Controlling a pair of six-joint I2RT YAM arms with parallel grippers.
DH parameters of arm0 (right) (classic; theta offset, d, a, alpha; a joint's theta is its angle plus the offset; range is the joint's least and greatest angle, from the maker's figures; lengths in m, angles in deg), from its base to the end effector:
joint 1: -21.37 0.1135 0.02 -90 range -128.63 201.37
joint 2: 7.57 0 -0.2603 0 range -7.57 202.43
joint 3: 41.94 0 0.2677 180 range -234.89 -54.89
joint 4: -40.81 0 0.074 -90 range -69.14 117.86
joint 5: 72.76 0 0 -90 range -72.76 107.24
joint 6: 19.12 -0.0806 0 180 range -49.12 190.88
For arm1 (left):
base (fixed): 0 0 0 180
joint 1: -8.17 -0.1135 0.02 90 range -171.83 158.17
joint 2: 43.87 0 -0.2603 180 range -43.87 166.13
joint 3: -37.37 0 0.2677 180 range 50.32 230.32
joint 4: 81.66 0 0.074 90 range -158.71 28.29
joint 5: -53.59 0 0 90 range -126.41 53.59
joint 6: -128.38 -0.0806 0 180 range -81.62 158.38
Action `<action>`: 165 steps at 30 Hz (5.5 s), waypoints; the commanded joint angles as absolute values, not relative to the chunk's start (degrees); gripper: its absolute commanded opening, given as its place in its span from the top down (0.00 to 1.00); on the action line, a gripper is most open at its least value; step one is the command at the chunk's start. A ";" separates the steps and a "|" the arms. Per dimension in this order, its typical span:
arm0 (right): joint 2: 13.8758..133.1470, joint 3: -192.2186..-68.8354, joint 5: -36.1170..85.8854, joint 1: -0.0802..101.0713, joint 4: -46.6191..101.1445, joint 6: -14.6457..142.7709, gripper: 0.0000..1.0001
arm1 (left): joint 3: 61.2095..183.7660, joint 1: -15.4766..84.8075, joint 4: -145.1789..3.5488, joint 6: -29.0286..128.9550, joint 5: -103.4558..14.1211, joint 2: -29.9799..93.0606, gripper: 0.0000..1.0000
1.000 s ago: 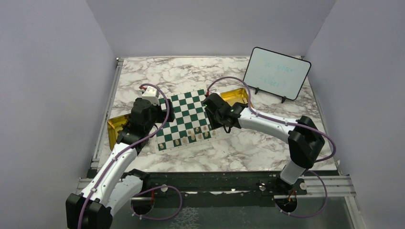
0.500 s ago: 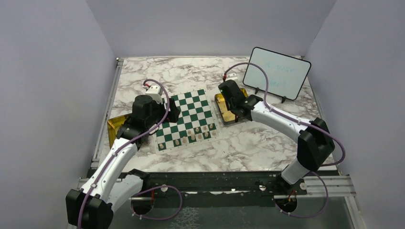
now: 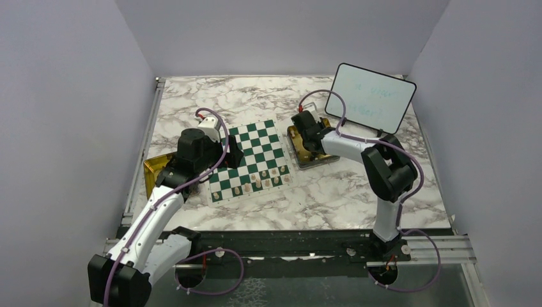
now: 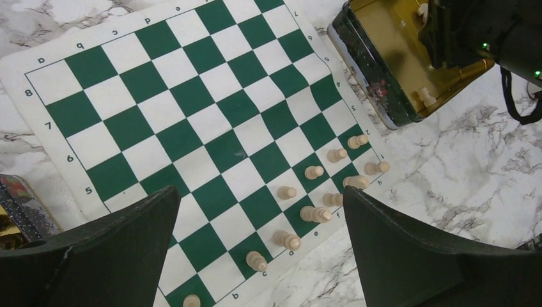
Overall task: Set up the chess pieces on the board
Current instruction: Pick up the chess piece from the storage box, then place the chess piece on the chessboard.
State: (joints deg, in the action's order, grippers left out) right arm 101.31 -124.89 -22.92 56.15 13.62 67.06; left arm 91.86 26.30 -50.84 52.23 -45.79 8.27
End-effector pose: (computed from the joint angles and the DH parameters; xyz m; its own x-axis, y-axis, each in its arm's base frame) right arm 0.3798 0.2005 0.1343 -0.6634 -0.3987 -0.6332 -0.0740 0.8770 -0.4747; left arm 0.2455 -0.0942 0.2568 -0.5459 -0.0698 -0.8349 0.3218 0.9026 -0.2859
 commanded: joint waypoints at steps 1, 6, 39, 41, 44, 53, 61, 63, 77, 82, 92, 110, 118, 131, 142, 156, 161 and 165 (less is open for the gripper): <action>104.43 -126.68 -26.00 54.79 18.61 68.96 0.62 | 91.13 26.45 -52.03 52.18 -45.45 7.11 0.01; 106.71 -127.53 -26.60 53.59 18.98 69.46 0.63 | 91.11 26.45 -52.02 52.01 -44.91 6.60 0.01; 106.87 -128.46 -11.33 49.44 15.93 65.62 0.62 | 90.80 26.41 -52.10 52.36 -42.15 6.67 0.01; 106.82 -129.07 -10.12 49.44 14.47 65.23 0.62 | 90.78 26.44 -52.10 52.36 -41.99 6.51 0.01; 105.84 -128.98 -6.97 49.43 13.38 64.38 0.63 | 90.76 26.41 -52.10 52.43 -41.81 6.48 0.01; 105.18 -128.57 -5.84 49.47 13.02 63.76 0.62 | 90.58 26.40 -52.19 52.45 -41.61 6.35 0.01; 106.17 -128.72 -4.92 49.32 13.66 63.13 0.62 | 90.35 26.43 -52.27 52.45 -41.16 5.83 0.01; 106.21 -128.91 -5.22 49.19 13.02 62.38 0.62 | 90.46 26.37 -52.28 52.45 -41.21 5.87 0.01; 106.98 -130.27 -5.54 48.27 10.51 60.03 0.65 | 90.24 26.44 -52.36 52.36 -41.40 5.48 0.01; 107.25 -130.56 -5.35 48.05 10.34 59.85 0.70 | 90.28 26.42 -52.36 52.36 -41.39 5.44 0.01; 106.67 -130.21 -5.66 47.56 10.33 59.97 0.80 | 90.28 26.44 -52.53 52.27 -41.85 5.25 0.01; 95.84 -125.76 -4.06 47.56 11.48 59.95 0.86 | 91.24 26.41 -52.10 55.46 -44.57 6.79 0.06; 85.77 -119.83 5.50 47.65 15.36 61.84 0.88 | 95.89 26.37 -52.07 62.53 -54.43 9.56 0.16; 68.39 -106.99 31.96 49.58 33.19 65.09 0.89 | 106.90 26.38 -51.39 73.71 -68.94 18.84 0.31; 61.16 -99.76 39.26 58.22 44.85 70.35 0.90 | 111.31 26.44 -54.28 77.74 -81.89 25.38 0.34; 64.10 -102.85 40.14 62.26 42.90 72.53 0.90 | 108.44 26.44 -59.80 82.20 -88.24 30.85 0.48; 64.90 -103.33 40.01 63.00 43.02 72.59 0.90 | 108.83 26.45 -60.20 81.41 -88.81 33.06 0.51; 65.12 -103.53 39.96 63.44 43.20 72.64 0.90 | 108.78 26.45 -60.64 81.43 -88.89 33.89 0.52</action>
